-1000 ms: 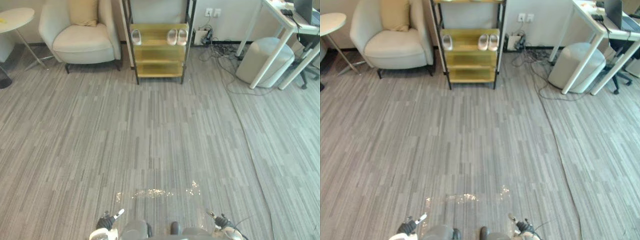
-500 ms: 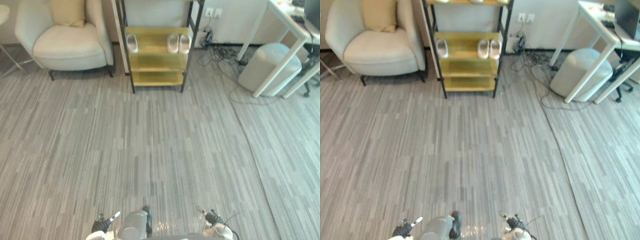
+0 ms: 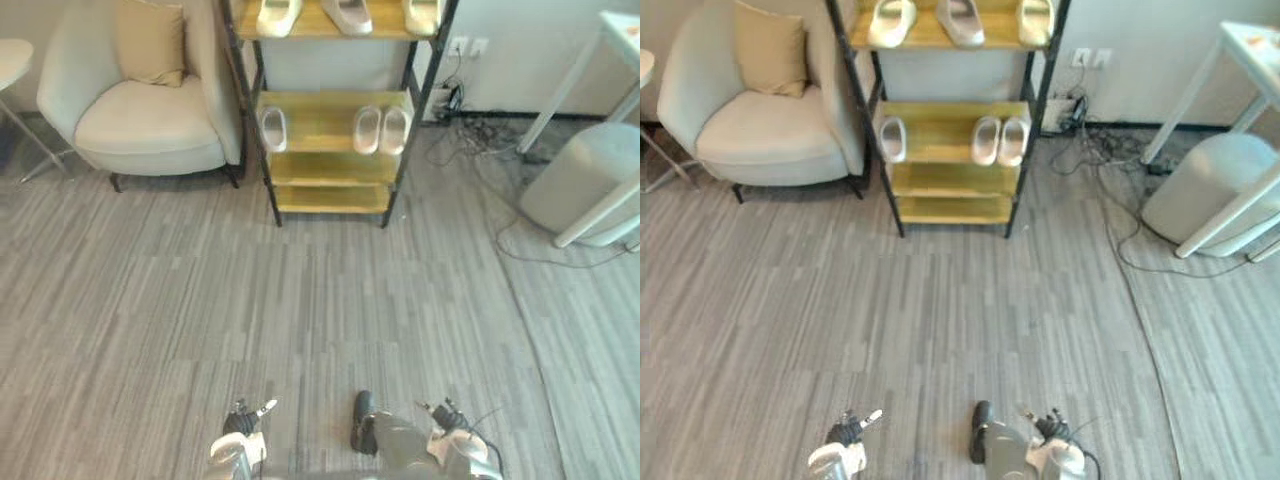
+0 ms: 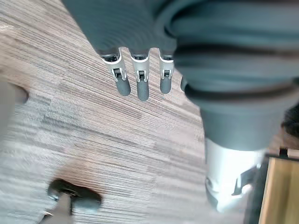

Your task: Organize the slippers on the shoe rack

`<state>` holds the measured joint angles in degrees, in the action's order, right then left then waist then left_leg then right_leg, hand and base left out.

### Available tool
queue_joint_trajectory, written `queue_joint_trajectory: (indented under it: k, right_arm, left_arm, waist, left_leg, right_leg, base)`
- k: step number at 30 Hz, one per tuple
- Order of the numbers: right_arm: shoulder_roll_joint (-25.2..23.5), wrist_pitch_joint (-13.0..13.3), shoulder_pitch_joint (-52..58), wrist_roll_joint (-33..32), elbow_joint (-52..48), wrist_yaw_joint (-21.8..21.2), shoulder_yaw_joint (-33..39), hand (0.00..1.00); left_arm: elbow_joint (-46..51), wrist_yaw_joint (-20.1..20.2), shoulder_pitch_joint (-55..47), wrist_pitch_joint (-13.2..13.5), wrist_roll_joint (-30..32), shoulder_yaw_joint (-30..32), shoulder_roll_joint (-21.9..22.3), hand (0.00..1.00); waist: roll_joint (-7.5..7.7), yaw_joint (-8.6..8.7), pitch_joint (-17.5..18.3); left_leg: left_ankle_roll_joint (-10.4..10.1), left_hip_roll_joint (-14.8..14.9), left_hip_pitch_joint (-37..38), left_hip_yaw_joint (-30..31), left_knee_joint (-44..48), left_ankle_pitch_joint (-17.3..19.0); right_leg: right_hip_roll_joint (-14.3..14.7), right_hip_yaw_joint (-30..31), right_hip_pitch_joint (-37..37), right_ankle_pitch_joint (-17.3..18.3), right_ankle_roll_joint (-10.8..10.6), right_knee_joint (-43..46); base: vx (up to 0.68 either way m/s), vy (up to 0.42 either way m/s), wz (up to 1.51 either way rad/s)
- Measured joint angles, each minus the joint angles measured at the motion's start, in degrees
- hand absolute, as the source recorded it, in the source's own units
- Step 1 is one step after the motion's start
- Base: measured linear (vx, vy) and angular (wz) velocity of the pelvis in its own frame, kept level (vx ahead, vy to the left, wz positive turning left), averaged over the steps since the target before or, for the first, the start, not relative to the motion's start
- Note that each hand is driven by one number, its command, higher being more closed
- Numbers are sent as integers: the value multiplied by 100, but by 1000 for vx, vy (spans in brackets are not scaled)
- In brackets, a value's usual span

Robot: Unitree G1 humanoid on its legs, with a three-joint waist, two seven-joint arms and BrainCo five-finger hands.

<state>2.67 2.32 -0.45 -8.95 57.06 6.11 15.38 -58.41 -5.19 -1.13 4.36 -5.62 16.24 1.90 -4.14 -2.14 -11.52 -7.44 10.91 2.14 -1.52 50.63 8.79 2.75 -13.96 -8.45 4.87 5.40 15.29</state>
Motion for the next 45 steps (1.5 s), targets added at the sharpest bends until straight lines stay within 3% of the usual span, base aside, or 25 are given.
queue_joint_trajectory:
  k: [2, 4, 6, 8, 9, 10, 12, 13, 15, 17, 19, 21, 23, 24, 26, 28, 30, 33, 34, 37, 39, 42, 43, 44, 45]
  right_arm:
    - [-90, -3, -12, -7, 2, 7, -70, 0]
    - [-206, -9, -4, -14, 10, 17, -221, 0]
    - [-286, -20, -46, -18, 12, 18, -240, 0]
    - [-288, -42, -45, -17, 17, 18, -240, 0]
    - [-288, -66, -37, -11, 21, 25, -251, 0]
    - [-288, -67, -34, -11, 22, 27, -258, 0]
    - [-274, -67, -38, -8, 31, 47, -263, 0]
    - [-366, -62, -23, 1, 65, 58, -258, 0]
    - [-404, -65, 15, 13, 60, 62, -252, 0]
    - [-428, -61, 85, 30, 108, 37, -246, 0]
    - [-441, -51, 114, 55, 115, -29, -224, 0]
    - [-367, -5, 138, 55, 12, -50, -191, 0]
    - [-265, 42, 162, 54, -8, -54, -155, 0]
    - [-264, 46, 158, 53, -10, -53, -129, 0]
    - [-263, 62, 153, 44, -26, -52, 25, 0]
    - [-241, 51, 172, 34, 18, -49, 44, 0]
    - [-186, 49, 244, 38, 23, -54, 56, 0]
    - [-92, 49, 255, 34, 40, -50, 194, 0]
    - [-67, 48, 259, 34, 42, -48, 194, 0]
    - [-31, 35, 289, 3, 27, -41, 36, 0]
    - [-53, 33, 289, -9, 34, -42, 3, 0]
    - [-140, 36, 233, -18, 1, -43, 0, 0]
    - [-126, 43, 236, -21, 0, -41, 2, 0]
    - [-112, 31, 240, -21, 19, -33, 3, 0]
    - [-211, 29, 291, -13, 3, -25, -1, 0]
  left_arm:
    - [196, 32, -9, 11, -1, 21, -51, 0]
    - [348, 36, -42, 30, -14, -45, -116, 0]
    - [496, 35, -155, 40, -81, -36, -103, 0]
    - [502, 28, -173, 47, -126, -35, -66, 0]
    - [499, 25, -176, 106, -131, -38, -49, 0]
    - [499, 26, -178, 117, -135, -37, -45, 0]
    - [476, 29, -176, 149, -142, -37, -40, 0]
    - [449, 39, -174, 146, -125, -34, -156, 0]
    - [430, 42, -176, 144, -121, -39, -191, 0]
    - [342, 44, -176, 137, -127, -117, -229, 0]
    - [236, 55, -106, 92, -111, -328, -341, 0]
    - [138, 50, -53, 5, -109, -410, -368, 0]
    - [61, 49, 20, 2, -107, -463, -336, 0]
    - [48, 49, 27, 1, -107, -465, -336, 0]
    - [44, 52, 47, 0, -57, -490, -305, 0]
    - [46, 49, 12, -1, 16, -426, -306, 0]
    - [11, 49, 24, -14, 95, -389, -219, 0]
    - [29, 67, -22, -5, 116, -362, -20, 0]
    - [32, 72, -20, -9, 130, -359, 22, 0]
    - [193, 95, -6, 2, 226, -165, 15, 0]
    - [224, 94, -35, -3, 224, -170, 10, 0]
    - [314, 91, -31, 12, 224, -210, -8, 0]
    - [285, 84, -32, 11, 223, -262, -4, 0]
    - [255, 83, -26, 18, 219, -273, 0, 0]
    - [170, 71, -32, 21, 220, -273, -118, 0]
  waist:
    - [44, -67, -113]
    - [216, -160, -111]
    - [203, -253, -89]
    - [173, -308, -89]
    - [173, -402, -85]
    - [169, -416, -81]
    - [183, -481, -38]
    - [451, -472, 26]
    - [519, -478, 68]
    - [528, -462, 107]
    - [569, -409, 110]
    - [570, -305, 113]
    - [507, -165, 93]
    - [507, -148, 94]
    - [503, -101, 97]
    - [543, -104, 100]
    - [475, -107, 158]
    - [220, -85, 235]
    - [162, -51, 230]
    - [113, -75, 135]
    - [174, -102, 127]
    - [186, -140, 122]
    - [144, -122, 151]
    - [172, -148, 166]
    - [340, -121, 303]
  left_leg:
    - [81, 193, -633, -279, 1035, 266]
    - [201, 187, -1238, -574, 1056, 448]
    - [436, 82, -1889, -1176, -558, 615]
    - [463, -61, -1952, -1351, -1677, 507]
    - [459, -285, -1905, -1413, -3196, -10]
    - [465, -297, -1902, -1426, -3355, -87]
    - [676, -367, -1695, -1588, -3772, -1128]
    - [1076, -583, -1622, -1761, -3649, -902]
    - [1155, -629, -1603, -1843, -3300, -555]
    - [1222, -732, -1303, -1833, -3053, -93]
    - [1145, -983, -802, -1658, -3299, 228]
    - [1144, -1158, -312, -1473, -3479, 388]
    - [1155, -1192, 379, -1106, -3853, 444]
    - [1152, -1192, 447, -1046, -3905, 446]
    - [1055, -1170, 741, -787, -4156, 501]
    - [800, -1162, 1052, -580, -4244, 690]
    - [649, -1020, 1305, -330, -4227, 921]
    - [640, -767, 1243, -252, -4011, 918]
    - [555, -669, 1104, -246, -3597, 966]
    - [135, -68, -124, -350, -373, 940]
    - [228, 127, -422, -574, -182, 1067]
    - [330, 58, -789, -565, -1484, 1150]
    - [357, -77, -797, -242, -2428, 861]
    - [158, -138, -722, -186, -2579, 535]
    - [254, -341, -539, -387, -2953, 471]
  right_leg:
    - [114, 67, 687, 224, 114, -310]
    - [117, 151, 1083, 346, 111, -573]
    - [113, 392, 1550, 452, -124, -884]
    - [81, 525, 1715, 510, -211, -1019]
    - [9, 693, 1971, 613, -344, -1196]
    - [3, 723, 1998, 636, -362, -1212]
    - [-106, 963, 2279, 823, -589, -1274]
    - [-392, 1084, 2292, 858, -687, -1169]
    - [-518, 1194, 2291, 840, -708, -895]
    - [-628, 1269, 2008, 854, -843, 389]
    - [-867, 1220, 1082, 692, -1511, 2668]
    - [-999, 988, 563, 891, -1279, 3568]
    - [-971, 390, -16, 1243, -884, 3039]
    - [-960, 334, -79, 1247, -863, 2879]
    - [-859, 254, -428, 1033, -828, 1674]
    - [-748, 358, -559, 132, -658, 357]
    - [-629, 372, -437, -518, -404, 317]
    - [-489, 126, -371, -87, -323, 415]
    - [-420, 24, -228, 20, -286, 377]
    - [-137, -75, 660, 298, -154, -62]
    - [-82, -30, 981, 328, -151, -221]
    - [-181, 277, 1229, 351, -269, -405]
    - [-198, 381, 1224, 378, -395, -415]
    - [-218, 529, 1229, 407, -482, -426]
    - [-411, 676, 1247, 396, -620, -531]
  base:
    - [461, -140, -9]
    - [420, -139, -22]
    - [495, -46, -46]
    - [472, 97, -43]
    - [400, 128, -37]
    - [630, 222, -55]
    - [545, 220, -46]
    - [605, 248, -29]
    - [499, 216, -10]
    - [549, 246, -2]
    - [472, 194, 22]
    - [451, 133, 61]
    - [385, 42, 91]
    - [377, -4, 99]
    - [373, -37, 75]
    - [528, -125, 59]
    - [594, -199, 52]
    - [428, -163, 39]
    - [519, -234, 39]
    - [376, -136, 15]
    - [303, -41, -20]
    - [255, 74, -51]
    - [172, 141, -45]
    - [293, 235, -51]
    - [187, 167, -35]
